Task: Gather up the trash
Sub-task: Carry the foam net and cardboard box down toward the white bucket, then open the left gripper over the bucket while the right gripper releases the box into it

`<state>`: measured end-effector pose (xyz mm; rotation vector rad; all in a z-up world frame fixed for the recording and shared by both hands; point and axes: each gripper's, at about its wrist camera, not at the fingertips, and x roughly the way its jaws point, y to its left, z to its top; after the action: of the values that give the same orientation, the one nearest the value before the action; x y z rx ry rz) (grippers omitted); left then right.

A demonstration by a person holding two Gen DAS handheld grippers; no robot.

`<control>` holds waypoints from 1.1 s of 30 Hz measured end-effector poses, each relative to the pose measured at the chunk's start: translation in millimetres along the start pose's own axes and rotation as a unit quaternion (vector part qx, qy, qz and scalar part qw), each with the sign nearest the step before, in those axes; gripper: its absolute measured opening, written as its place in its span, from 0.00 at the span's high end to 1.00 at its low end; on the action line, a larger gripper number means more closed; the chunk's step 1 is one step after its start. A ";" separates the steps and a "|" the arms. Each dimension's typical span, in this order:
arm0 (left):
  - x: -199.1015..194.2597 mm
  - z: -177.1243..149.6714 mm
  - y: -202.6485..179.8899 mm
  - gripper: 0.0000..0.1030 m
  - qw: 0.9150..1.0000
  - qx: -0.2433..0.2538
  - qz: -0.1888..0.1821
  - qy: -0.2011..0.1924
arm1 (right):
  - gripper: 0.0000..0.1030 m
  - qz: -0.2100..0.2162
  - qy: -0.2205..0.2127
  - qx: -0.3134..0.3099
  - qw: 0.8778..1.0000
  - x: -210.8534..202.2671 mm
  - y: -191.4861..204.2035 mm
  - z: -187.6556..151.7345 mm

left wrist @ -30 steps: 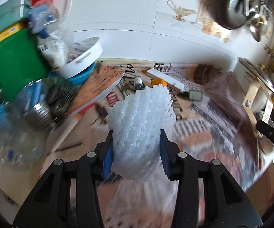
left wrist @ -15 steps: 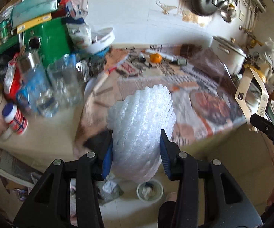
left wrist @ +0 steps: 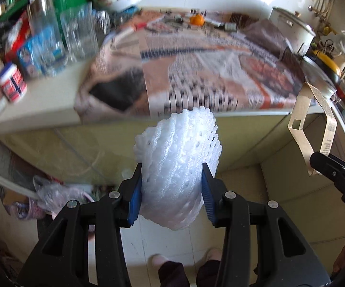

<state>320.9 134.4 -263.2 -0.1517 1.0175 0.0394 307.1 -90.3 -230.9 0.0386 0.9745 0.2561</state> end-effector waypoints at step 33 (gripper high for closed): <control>347.2 -206.2 32.5 0.57 0.979 -0.118 0.054 0.155 | 0.63 0.017 0.202 -0.067 0.977 383.1 -68.7 -163.6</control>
<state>326.0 123.5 -668.2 -0.3255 1.3309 0.2425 390.7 -81.3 -644.7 -0.1245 1.3596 0.3688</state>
